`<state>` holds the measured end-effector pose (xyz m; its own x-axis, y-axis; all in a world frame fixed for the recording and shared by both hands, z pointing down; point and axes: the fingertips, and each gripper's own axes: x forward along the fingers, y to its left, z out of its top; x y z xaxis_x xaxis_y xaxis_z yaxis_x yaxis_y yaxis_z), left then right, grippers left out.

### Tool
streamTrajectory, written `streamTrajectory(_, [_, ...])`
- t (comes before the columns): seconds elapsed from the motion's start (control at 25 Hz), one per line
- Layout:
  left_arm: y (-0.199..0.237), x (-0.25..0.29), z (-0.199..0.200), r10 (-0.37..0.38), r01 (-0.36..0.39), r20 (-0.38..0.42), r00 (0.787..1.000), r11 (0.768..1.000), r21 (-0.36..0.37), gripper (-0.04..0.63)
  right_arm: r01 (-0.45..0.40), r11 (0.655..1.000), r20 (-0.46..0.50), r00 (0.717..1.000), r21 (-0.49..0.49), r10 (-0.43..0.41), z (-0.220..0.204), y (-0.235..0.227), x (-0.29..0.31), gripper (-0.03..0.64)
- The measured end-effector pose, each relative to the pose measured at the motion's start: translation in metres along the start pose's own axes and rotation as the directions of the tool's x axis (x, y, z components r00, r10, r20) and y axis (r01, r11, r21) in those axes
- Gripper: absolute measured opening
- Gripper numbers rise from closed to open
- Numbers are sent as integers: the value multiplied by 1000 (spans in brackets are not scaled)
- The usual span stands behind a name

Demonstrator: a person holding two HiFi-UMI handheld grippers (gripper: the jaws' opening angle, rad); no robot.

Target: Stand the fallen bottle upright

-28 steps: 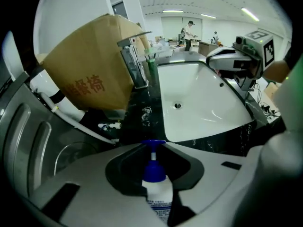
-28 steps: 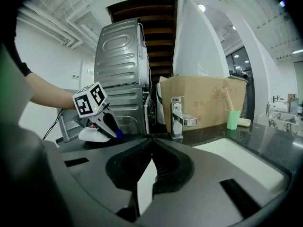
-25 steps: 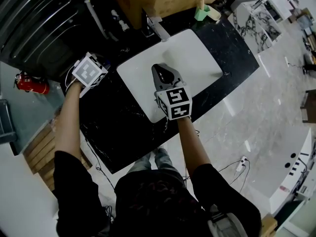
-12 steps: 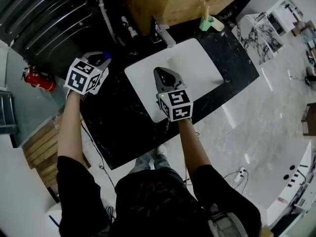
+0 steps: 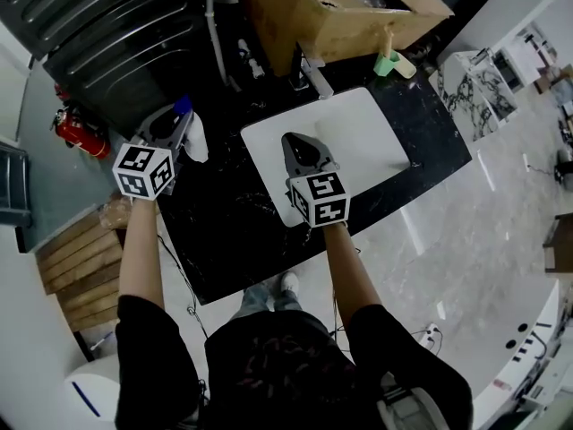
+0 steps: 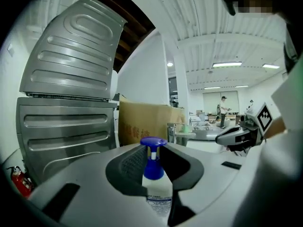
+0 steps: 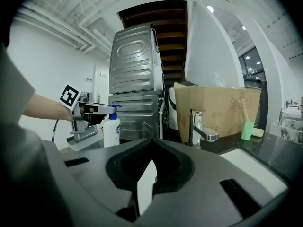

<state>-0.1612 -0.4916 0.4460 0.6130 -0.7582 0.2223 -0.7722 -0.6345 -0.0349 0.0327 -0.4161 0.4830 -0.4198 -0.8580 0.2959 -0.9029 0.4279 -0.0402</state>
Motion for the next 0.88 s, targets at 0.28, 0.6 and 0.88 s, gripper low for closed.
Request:
streamTrajectory(0.28, [7,-27,-8,30,-20,114,993,996,-88,92,-19,1000,-20,1000,-18,18,-3,12,3,12])
streamTrajectory(0.6, [5,-36,-14,-1,13,133,991,996,-85,121,-20,999,-37,999,-30,19,-6,18,6,12])
streamTrajectory(0.88, [4,-35,-14,-12,19,120,993,998,-59,178,-17,999,-39,999,-40,15,-4,20,6,12])
